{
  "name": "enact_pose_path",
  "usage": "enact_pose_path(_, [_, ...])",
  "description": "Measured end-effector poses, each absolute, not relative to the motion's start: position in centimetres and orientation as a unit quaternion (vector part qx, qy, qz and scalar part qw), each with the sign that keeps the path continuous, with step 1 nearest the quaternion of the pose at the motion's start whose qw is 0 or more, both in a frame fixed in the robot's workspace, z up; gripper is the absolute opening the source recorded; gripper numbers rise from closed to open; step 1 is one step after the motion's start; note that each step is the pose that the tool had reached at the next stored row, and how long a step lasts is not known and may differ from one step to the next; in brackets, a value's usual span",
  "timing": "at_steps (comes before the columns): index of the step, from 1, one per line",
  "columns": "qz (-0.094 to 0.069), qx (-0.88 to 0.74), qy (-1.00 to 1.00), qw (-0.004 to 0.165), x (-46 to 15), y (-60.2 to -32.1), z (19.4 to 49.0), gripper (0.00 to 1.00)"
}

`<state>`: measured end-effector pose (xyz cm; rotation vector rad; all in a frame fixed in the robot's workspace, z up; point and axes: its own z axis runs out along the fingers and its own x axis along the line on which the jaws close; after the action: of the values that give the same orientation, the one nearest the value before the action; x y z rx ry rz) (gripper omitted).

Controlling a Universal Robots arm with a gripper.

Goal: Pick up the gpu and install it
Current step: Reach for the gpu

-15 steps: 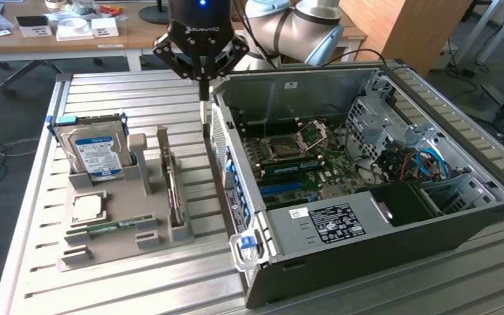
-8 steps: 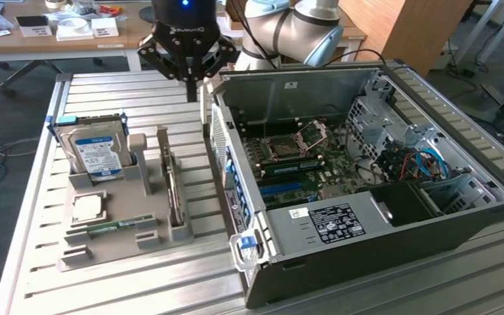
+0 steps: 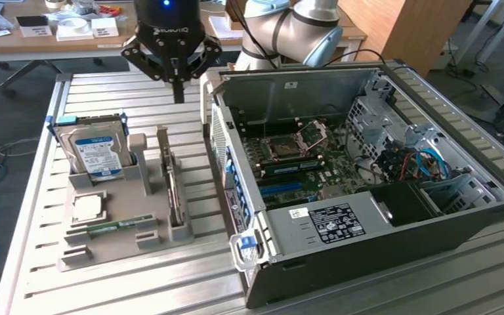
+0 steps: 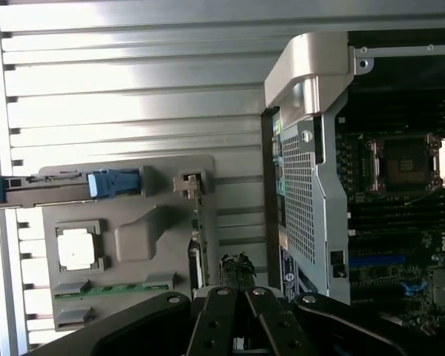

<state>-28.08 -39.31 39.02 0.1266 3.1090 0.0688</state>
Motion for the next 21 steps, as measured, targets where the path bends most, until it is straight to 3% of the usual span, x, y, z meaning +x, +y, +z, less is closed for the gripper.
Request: enact_pose_path(21, [0.022,0.042,0.999,0.015,-31.0,-39.5,38.8,0.11])
